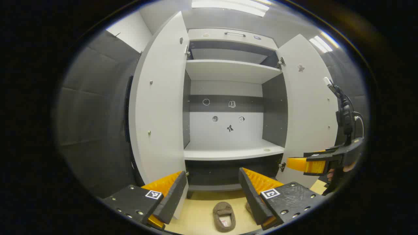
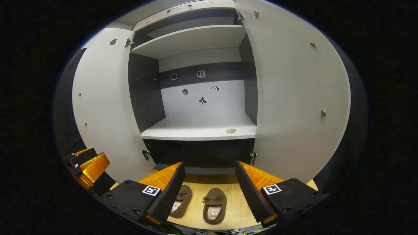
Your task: Grab one shoe with the right hand and put it into the shoe cabinet, grab the other shoe with the left hand and put it into the shoe cabinet; then close the right door with the right hand and the left door with the left hand.
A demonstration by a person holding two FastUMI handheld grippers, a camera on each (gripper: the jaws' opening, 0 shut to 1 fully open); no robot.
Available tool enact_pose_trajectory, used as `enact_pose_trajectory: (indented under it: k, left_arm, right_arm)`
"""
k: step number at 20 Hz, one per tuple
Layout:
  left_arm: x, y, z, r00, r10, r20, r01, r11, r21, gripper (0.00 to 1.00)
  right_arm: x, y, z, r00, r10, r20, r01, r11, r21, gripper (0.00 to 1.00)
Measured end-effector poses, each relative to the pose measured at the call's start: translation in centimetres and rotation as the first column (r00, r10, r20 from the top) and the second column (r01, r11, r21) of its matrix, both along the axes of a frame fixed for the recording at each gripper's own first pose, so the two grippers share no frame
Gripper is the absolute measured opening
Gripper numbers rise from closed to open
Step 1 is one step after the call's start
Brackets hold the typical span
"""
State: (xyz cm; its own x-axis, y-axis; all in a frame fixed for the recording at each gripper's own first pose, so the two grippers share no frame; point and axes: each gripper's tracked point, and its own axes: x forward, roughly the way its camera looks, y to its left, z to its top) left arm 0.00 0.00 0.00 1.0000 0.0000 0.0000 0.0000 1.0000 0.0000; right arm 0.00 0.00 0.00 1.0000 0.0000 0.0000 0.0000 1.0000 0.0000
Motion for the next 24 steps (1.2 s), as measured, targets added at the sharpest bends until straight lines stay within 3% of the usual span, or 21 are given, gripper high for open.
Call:
enact_pose_trajectory:
  k: [11,12,13,24]
  left_arm:
    - [0.8,-0.6,1.2,0.998,-0.059,0.03,0.059,0.998,-0.014,1.0]
    - [1.0,-0.7,1.2,0.997,-0.069,0.031,0.07,0.997,-0.02,0.93]
    - [1.2,-0.8,1.3,0.996,-0.079,0.031,0.08,0.996,-0.025,0.99]
    - [2.9,0.0,1.1,0.995,-0.097,0.024,0.098,0.995,-0.033,0.99]
  right_arm:
    - [-1.1,-2.0,1.6,0.994,-0.085,0.074,0.083,0.996,0.024,0.98]
    - [-1.2,-2.2,1.6,0.992,-0.095,0.077,0.093,0.995,0.031,0.98]
    - [-1.4,-2.5,1.6,0.991,-0.106,0.08,0.103,0.994,0.038,0.98]
    - [-1.3,-3.3,0.8,0.988,-0.14,0.06,0.137,0.989,0.059,0.98]
